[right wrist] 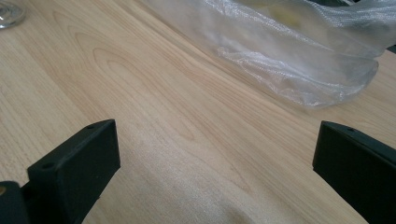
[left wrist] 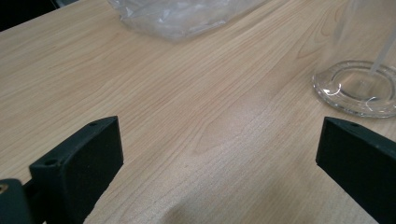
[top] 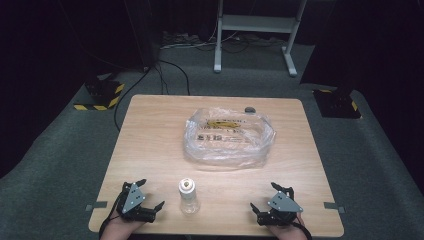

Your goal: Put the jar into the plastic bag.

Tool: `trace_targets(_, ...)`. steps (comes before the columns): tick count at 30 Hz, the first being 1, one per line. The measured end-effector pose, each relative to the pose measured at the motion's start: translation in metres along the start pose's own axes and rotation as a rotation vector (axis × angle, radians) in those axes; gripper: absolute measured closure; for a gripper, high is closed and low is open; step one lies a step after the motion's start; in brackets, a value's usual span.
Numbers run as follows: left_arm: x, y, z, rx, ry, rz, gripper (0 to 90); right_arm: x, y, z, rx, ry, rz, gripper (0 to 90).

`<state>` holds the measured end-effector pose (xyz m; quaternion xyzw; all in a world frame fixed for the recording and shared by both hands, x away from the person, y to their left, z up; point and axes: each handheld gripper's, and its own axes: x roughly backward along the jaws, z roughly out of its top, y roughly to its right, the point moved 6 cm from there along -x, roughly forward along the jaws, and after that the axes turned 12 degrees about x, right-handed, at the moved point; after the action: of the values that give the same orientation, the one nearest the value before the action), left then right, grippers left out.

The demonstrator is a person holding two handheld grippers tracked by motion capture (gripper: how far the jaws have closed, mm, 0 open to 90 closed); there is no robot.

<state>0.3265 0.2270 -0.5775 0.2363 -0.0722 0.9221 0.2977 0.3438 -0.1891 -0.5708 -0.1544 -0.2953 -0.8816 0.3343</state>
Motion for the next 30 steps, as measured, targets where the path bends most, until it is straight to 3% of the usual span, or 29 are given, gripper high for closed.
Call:
trace_targets(7, 0.0, -0.001, 0.0, 0.015, -0.008, -0.001, 1.2, 0.003, 0.004, 0.0, -0.036, 0.031, -0.004, 0.4)
trace_targets(17, 0.004, -0.004, -0.001, 0.037, -0.004, -0.017, 1.8, 0.002, 0.003, 0.0, -0.03, 0.026, 0.004, 0.4)
trace_targets(25, 0.007, 0.001, 0.002, 0.037, -0.039, -0.043, 1.8, 0.001, 0.002, 0.0, -0.015, 0.023, 0.003, 0.4)
trace_targets(30, 0.01, 0.006, 0.008, 0.048, -0.023, -0.053, 1.2, 0.001, 0.002, 0.0, -0.026, 0.019, 0.004, 0.4)
